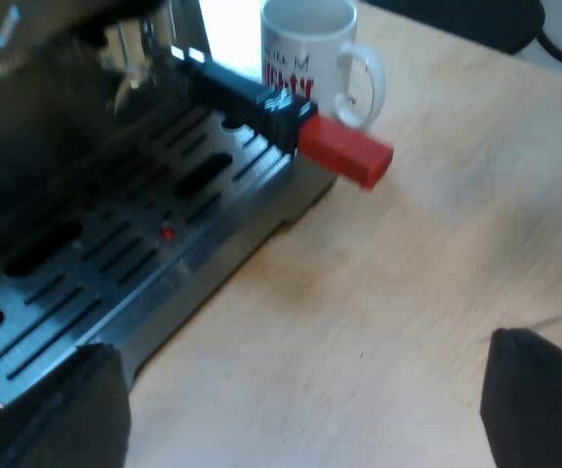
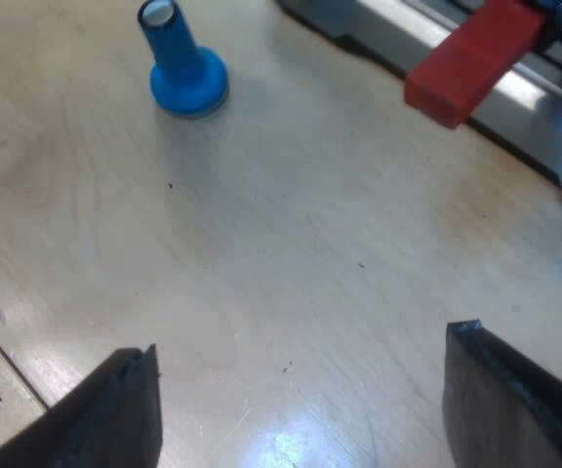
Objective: Grind coffee beans and then tamp
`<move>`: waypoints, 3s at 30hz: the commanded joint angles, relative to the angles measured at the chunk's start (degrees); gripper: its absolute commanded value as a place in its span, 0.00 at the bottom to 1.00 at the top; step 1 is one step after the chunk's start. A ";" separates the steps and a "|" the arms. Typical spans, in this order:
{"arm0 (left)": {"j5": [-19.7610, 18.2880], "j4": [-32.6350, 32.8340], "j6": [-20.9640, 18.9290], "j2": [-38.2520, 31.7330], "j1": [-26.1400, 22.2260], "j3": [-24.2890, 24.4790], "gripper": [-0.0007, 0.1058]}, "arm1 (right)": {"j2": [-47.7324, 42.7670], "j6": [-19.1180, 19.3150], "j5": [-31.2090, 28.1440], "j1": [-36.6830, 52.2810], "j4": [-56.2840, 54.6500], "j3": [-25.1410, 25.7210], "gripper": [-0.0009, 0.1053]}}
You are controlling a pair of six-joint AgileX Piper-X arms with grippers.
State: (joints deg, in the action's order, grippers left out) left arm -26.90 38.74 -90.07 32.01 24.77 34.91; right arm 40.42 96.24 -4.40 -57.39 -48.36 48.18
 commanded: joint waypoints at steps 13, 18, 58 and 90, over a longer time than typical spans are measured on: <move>-6.32 -9.56 -1.46 -0.01 0.38 -7.69 0.75 | 6.90 -5.97 -5.13 -2.99 15.44 -3.37 0.60; -6.32 -11.15 -1.46 -0.01 0.38 -7.75 0.75 | 7.05 -9.59 -6.12 -2.99 22.63 -8.13 0.60; -6.32 -16.07 -3.95 -0.01 0.38 -7.75 0.75 | 14.84 -14.28 -31.30 -8.81 43.31 -15.78 0.01; -6.32 -16.07 -3.95 -0.01 0.38 -7.75 0.75 | 25.26 -15.51 -39.56 -8.89 55.63 -15.78 0.01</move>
State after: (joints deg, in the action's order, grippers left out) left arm -32.56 23.51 -93.38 32.01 24.84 27.15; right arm 65.68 80.55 -43.08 -66.48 6.29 32.29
